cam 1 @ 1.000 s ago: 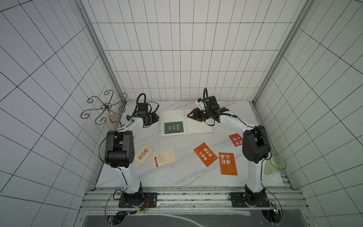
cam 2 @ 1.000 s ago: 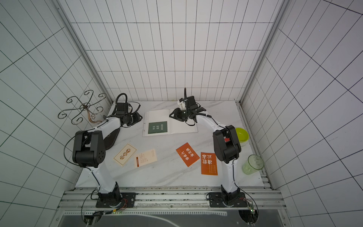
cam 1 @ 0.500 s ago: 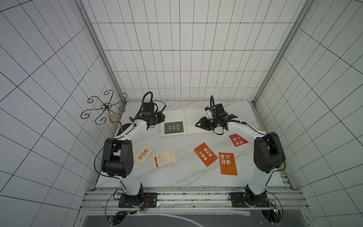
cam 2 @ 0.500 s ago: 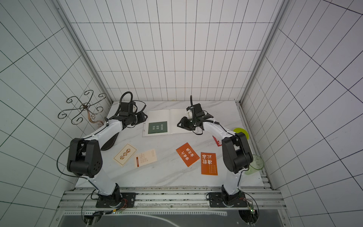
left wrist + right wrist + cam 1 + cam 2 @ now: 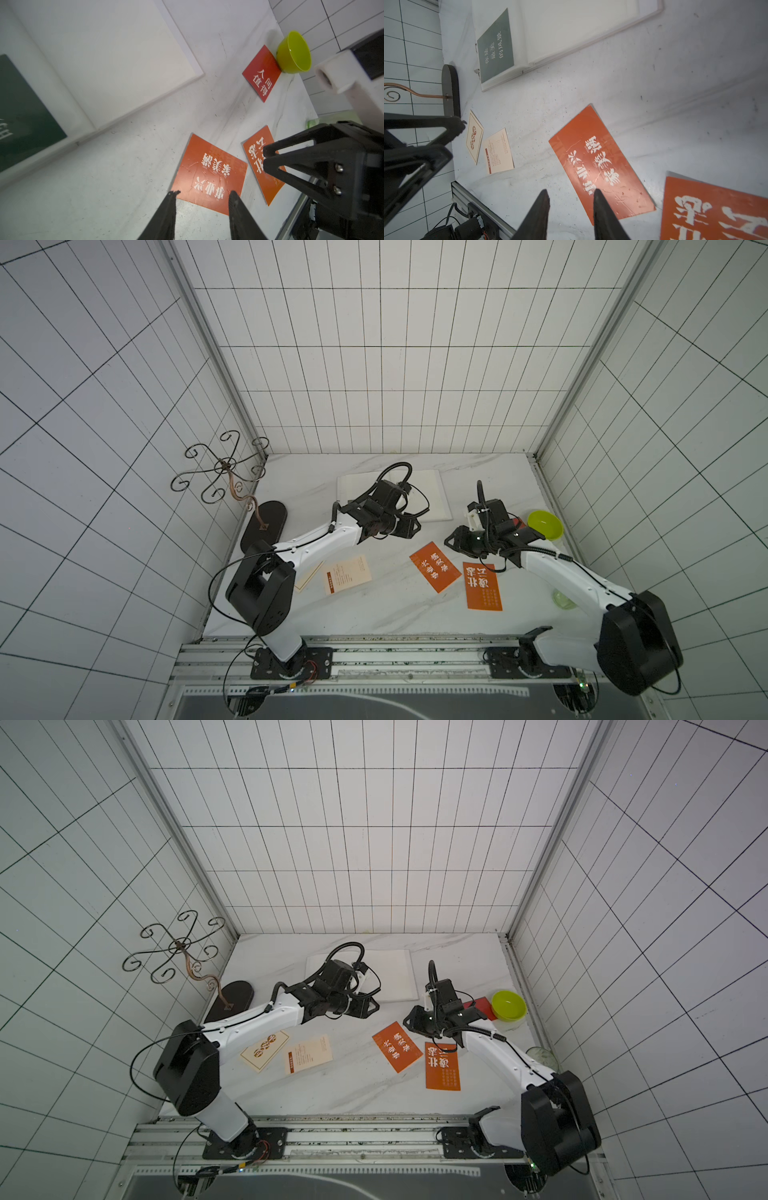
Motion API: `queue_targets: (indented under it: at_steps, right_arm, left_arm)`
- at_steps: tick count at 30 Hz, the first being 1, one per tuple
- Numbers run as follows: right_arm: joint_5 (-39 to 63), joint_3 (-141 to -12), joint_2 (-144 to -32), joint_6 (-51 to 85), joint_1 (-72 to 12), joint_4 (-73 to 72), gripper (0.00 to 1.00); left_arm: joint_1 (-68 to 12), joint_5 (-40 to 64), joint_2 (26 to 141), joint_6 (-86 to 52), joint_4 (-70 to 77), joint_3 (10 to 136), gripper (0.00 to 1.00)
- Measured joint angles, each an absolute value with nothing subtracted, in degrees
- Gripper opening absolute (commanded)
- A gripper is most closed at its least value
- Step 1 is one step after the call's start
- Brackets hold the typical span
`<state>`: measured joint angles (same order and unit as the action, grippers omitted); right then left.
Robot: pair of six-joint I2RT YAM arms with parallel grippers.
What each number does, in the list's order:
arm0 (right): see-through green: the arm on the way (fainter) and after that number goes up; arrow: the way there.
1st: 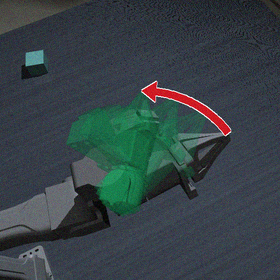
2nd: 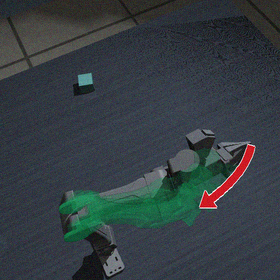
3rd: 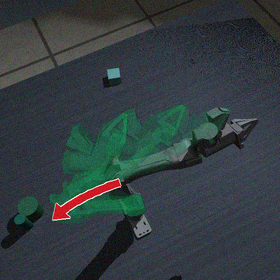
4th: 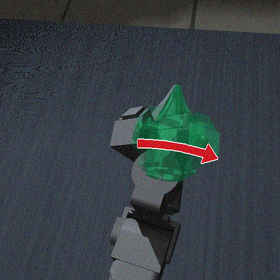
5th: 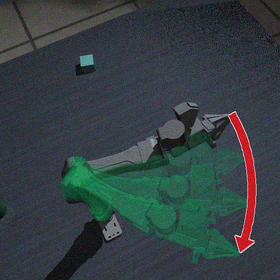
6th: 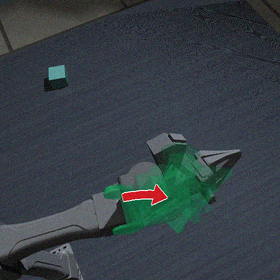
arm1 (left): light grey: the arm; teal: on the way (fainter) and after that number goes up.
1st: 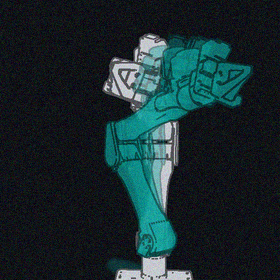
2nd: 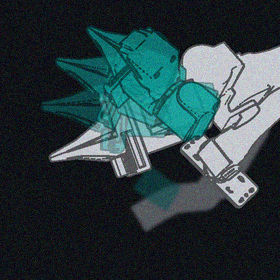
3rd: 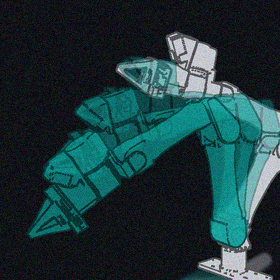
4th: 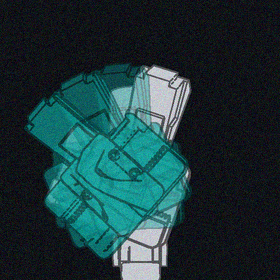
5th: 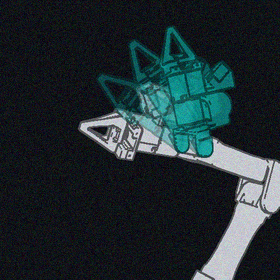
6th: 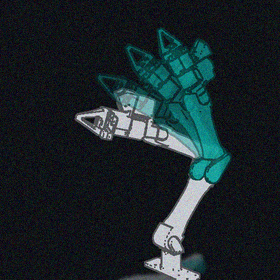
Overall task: Place the photos into the photo albums
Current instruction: Pick up the photo at the center of the board.
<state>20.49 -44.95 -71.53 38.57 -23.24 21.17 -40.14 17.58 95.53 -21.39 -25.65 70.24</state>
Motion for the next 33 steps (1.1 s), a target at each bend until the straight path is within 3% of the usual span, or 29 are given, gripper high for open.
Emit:
queue_targets:
  at_steps: [9,33]
  right_arm:
    - [17.45,-35.73,-62.61,43.46,-23.22,21.54,0.37]
    - [18.87,-29.32,-64.9,48.86,-22.33,13.76,0.37]
  left_arm:
    - [-45.15,20.88,101.65,-20.27,-27.27,69.84,0.42]
    - [-45.82,19.03,111.57,-19.92,-26.85,71.09,0.41]
